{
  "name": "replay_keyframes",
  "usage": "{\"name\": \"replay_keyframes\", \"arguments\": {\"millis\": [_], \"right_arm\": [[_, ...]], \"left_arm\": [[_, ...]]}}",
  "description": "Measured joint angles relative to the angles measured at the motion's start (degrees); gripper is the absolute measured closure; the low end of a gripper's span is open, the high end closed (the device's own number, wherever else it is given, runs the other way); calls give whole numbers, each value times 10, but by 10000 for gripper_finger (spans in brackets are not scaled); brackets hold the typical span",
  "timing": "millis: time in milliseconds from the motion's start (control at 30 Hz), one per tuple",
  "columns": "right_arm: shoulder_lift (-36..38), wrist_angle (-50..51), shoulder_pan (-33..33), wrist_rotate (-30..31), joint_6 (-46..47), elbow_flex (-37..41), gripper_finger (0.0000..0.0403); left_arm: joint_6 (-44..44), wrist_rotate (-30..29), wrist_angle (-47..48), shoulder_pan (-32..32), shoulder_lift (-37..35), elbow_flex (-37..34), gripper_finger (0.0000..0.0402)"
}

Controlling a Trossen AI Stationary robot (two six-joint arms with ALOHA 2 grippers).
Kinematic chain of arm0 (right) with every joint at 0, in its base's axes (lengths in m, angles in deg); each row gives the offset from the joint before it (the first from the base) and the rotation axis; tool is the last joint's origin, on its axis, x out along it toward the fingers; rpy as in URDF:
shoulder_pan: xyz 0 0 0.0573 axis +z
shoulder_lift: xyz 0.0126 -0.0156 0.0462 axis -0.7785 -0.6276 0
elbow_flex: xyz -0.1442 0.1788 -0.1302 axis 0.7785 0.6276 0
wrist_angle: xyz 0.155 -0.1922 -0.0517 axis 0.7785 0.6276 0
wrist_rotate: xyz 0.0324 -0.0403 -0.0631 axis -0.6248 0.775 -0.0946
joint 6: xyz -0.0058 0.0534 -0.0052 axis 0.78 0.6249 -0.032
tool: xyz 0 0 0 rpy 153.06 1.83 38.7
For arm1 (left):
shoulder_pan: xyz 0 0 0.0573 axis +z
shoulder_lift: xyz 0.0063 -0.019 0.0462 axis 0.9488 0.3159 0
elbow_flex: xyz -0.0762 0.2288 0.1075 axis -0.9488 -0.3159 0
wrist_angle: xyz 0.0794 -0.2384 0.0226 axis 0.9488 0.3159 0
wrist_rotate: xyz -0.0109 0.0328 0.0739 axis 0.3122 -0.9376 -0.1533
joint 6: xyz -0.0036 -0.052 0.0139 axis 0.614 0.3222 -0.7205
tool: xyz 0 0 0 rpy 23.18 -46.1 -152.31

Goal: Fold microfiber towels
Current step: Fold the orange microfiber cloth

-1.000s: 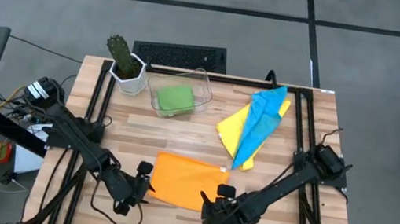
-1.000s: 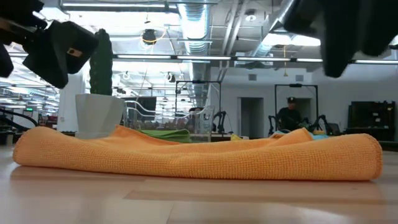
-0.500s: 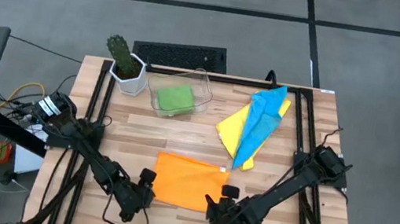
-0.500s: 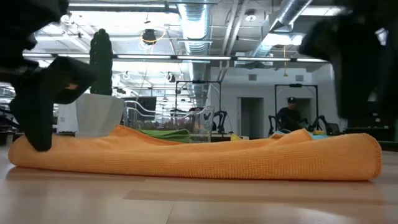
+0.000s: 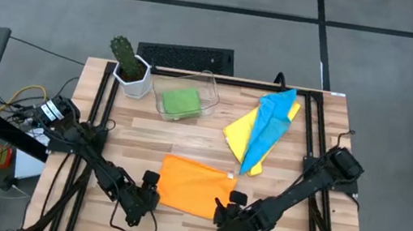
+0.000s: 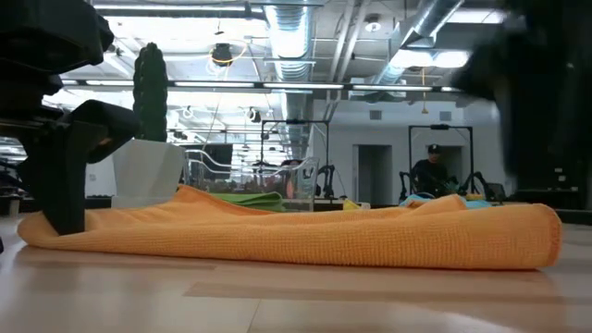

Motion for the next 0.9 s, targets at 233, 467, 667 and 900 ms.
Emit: {"name": "replay_keyframes", "arguments": {"millis": [233,467,667,900], "right_arm": [[-3,-38,8,94,2,-7,252],[-65,-45,5,91,-3,-6,388],[-98,-47,5,66,21,-7,365],[-96,-45,2,70,17,-7,386]], "left_arm": [[13,-10,-3,0,0,-1,210],[26,-13,-6,0,0,-1,210],[26,-12,-7,0,1,-1,210],[20,-12,-9,0,3,-1,214]]}}
